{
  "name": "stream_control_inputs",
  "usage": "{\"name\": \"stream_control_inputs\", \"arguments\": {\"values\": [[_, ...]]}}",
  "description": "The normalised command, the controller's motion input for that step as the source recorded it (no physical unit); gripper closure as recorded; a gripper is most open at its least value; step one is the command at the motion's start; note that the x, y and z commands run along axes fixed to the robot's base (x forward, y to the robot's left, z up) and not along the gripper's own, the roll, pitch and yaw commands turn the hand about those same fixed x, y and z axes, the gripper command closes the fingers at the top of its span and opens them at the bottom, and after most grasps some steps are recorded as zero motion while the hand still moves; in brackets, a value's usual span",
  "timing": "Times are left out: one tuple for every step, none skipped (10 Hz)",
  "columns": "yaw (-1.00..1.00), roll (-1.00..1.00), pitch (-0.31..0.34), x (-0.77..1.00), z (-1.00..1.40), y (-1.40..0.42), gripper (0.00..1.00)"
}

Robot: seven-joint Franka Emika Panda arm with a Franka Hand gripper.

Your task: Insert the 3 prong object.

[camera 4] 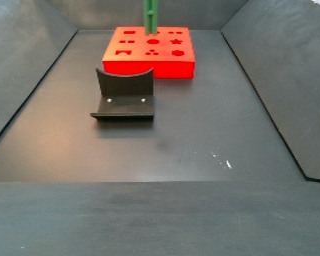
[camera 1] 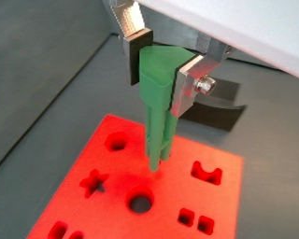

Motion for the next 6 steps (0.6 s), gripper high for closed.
{"name": "stream_control_inputs", "arguments": {"values": [[-0.65,0.04,0.057,0.42,-0.17,0.33,1.0],[-0.85,0.01,0.026,0.17,-0.19,0.18,1.0],[-0.91,0.03,0.0,0.12,-0.29,0.12,1.0],[-0.59,0.06,0.0,0.02,-0.3,0.0,1.0],[-0.32,0.01,0.0,-0.21,-0.27,0.1,1.0],[0.12,0.02,0.0,-0.17,-0.08,-0.12,1.0]]}}
